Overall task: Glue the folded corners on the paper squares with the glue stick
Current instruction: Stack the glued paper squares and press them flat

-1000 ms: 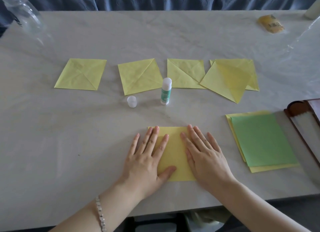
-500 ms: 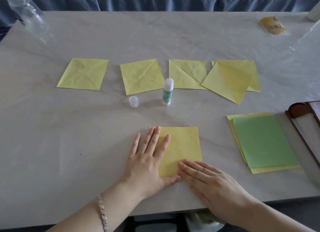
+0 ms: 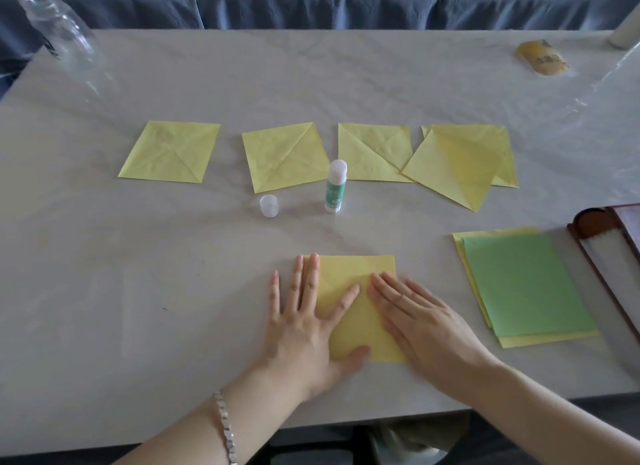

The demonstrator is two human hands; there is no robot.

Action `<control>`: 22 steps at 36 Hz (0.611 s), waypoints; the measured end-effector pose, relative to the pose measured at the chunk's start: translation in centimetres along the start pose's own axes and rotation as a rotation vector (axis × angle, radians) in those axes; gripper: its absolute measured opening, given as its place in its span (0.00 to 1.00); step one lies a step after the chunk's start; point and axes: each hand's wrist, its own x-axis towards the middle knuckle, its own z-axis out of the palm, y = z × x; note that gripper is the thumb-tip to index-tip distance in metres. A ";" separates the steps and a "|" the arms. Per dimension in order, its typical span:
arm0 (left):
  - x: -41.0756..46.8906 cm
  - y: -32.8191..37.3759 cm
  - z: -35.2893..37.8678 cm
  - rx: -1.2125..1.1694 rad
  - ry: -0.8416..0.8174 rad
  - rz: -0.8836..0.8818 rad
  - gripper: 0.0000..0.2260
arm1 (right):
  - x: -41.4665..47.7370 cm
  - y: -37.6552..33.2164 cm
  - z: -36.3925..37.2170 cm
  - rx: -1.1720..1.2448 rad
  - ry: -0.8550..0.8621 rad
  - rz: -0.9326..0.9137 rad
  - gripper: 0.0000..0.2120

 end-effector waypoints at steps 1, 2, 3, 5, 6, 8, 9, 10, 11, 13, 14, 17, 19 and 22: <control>0.0 0.0 0.0 0.002 0.000 0.000 0.32 | -0.8 -0.3 -0.1 0.017 -0.010 -0.016 0.25; 0.1 -0.1 0.1 0.003 0.003 0.001 0.32 | -1.6 -0.6 -0.1 0.035 -0.019 -0.032 0.24; 0.1 -0.1 0.1 0.002 0.005 0.002 0.33 | -2.5 -0.8 -0.2 0.050 -0.030 -0.047 0.23; 0.1 -0.1 0.2 0.001 0.005 0.009 0.35 | -4.0 -1.1 -0.2 0.065 -0.058 -0.084 0.22; 0.0 -0.2 0.2 0.002 0.004 0.012 0.35 | -4.6 -1.1 -0.3 0.069 -0.073 -0.106 0.21; 0.0 -0.2 0.2 -0.001 -0.010 0.013 0.36 | -5.3 -0.9 -0.6 0.070 -0.093 -0.141 0.20; 0.0 -0.2 0.1 -0.005 -0.017 0.012 0.36 | -5.3 -0.7 -0.7 0.064 -0.100 -0.152 0.20; 0.0 -0.2 0.1 -0.008 -0.019 0.013 0.36 | -5.1 -0.4 -0.9 0.056 -0.108 -0.159 0.20; 0.0 -0.2 0.1 -0.010 -0.022 0.012 0.36 | -4.8 -0.2 -1.0 0.051 -0.112 -0.160 0.20; 0.0 -0.2 0.1 -0.012 -0.028 0.011 0.35 | -3.8 0.2 -1.0 0.041 -0.100 -0.143 0.20; 0.0 -0.2 0.1 -0.011 -0.028 0.012 0.34 | -3.1 0.4 -0.9 0.030 -0.084 -0.127 0.21; 0.0 -0.3 0.1 -0.004 -0.048 0.014 0.35 | -0.4 1.0 -0.6 -0.002 -0.030 -0.072 0.25; 0.0 -0.3 0.1 -0.012 -0.066 0.006 0.36 | 1.4 1.3 -0.3 -0.008 0.002 -0.051 0.27; 0.0 -0.2 -0.1 -0.030 -0.104 -0.024 0.38 | 3.1 1.4 0.1 -0.015 0.044 -0.010 0.29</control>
